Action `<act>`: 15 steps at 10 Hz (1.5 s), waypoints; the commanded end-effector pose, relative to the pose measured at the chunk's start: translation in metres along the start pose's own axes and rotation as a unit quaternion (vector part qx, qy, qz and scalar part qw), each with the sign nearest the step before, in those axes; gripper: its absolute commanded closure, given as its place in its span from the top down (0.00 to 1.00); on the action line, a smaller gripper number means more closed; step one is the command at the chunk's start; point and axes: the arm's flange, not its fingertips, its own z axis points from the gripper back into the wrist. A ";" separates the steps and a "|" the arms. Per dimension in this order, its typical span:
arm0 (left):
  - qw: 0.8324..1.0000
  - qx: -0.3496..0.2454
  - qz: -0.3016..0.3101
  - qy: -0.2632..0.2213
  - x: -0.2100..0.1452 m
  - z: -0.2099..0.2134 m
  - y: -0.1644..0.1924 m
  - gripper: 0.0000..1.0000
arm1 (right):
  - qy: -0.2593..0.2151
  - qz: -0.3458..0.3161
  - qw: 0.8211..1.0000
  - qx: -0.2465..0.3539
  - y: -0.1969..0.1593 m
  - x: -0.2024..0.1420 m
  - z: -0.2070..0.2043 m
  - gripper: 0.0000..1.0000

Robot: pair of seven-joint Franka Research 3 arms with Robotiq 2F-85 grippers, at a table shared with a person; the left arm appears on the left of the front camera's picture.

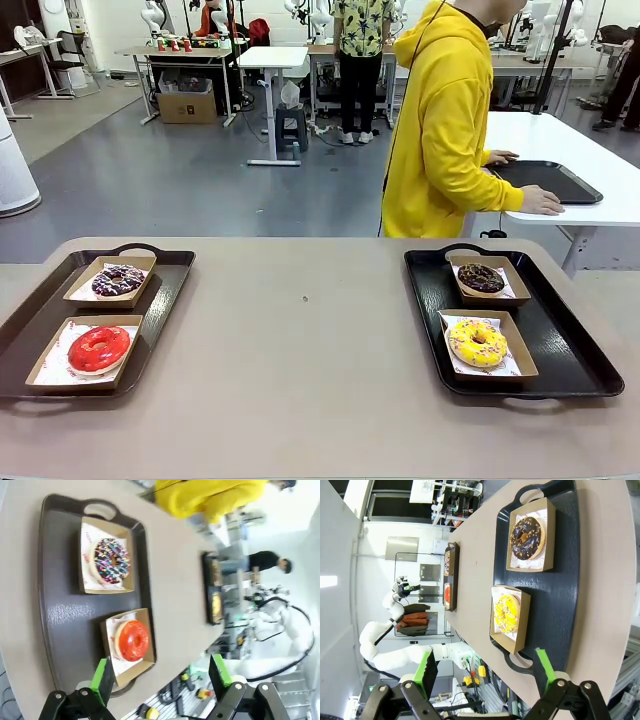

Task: Individually package the donuts and arrange them on the tray.
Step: Place the picked Paper togo box on the Handle tray.

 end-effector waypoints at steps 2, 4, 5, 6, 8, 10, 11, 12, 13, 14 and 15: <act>0.995 -0.080 0.049 -0.023 -0.005 0.018 0.047 0.99 | 0.006 -0.002 1.000 -0.002 0.002 -0.002 0.001 1.00; 0.993 -0.086 0.082 -0.013 -0.008 0.023 0.071 0.99 | 0.006 -0.002 1.000 -0.002 0.002 -0.002 0.001 1.00; 0.992 -0.086 0.094 -0.008 -0.005 0.027 0.081 0.99 | 0.006 -0.002 1.000 -0.002 0.002 -0.002 0.001 1.00; 0.991 -0.071 0.111 -0.015 -0.006 0.028 0.090 0.99 | 0.006 -0.002 1.000 -0.002 0.002 -0.002 0.001 1.00; 0.993 -0.078 0.092 -0.009 -0.019 0.017 0.078 0.99 | 0.006 -0.002 1.000 -0.002 0.002 -0.002 0.001 1.00; 0.993 -0.078 0.092 -0.009 -0.019 0.017 0.078 0.99 | 0.006 -0.002 1.000 -0.002 0.002 -0.002 0.001 1.00; 0.993 -0.078 0.092 -0.009 -0.019 0.017 0.078 0.99 | 0.006 -0.002 1.000 -0.002 0.002 -0.002 0.001 1.00; 0.993 -0.078 0.092 -0.009 -0.019 0.017 0.078 0.99 | 0.006 -0.002 1.000 -0.002 0.002 -0.002 0.001 1.00; 0.993 -0.078 0.092 -0.009 -0.019 0.017 0.078 0.99 | 0.006 -0.002 1.000 -0.002 0.002 -0.002 0.001 1.00; 0.993 -0.078 0.092 -0.009 -0.019 0.017 0.078 0.99 | 0.006 -0.002 1.000 -0.002 0.002 -0.002 0.001 1.00; 0.993 -0.078 0.092 -0.009 -0.019 0.017 0.078 0.99 | 0.006 -0.002 1.000 -0.002 0.002 -0.002 0.001 1.00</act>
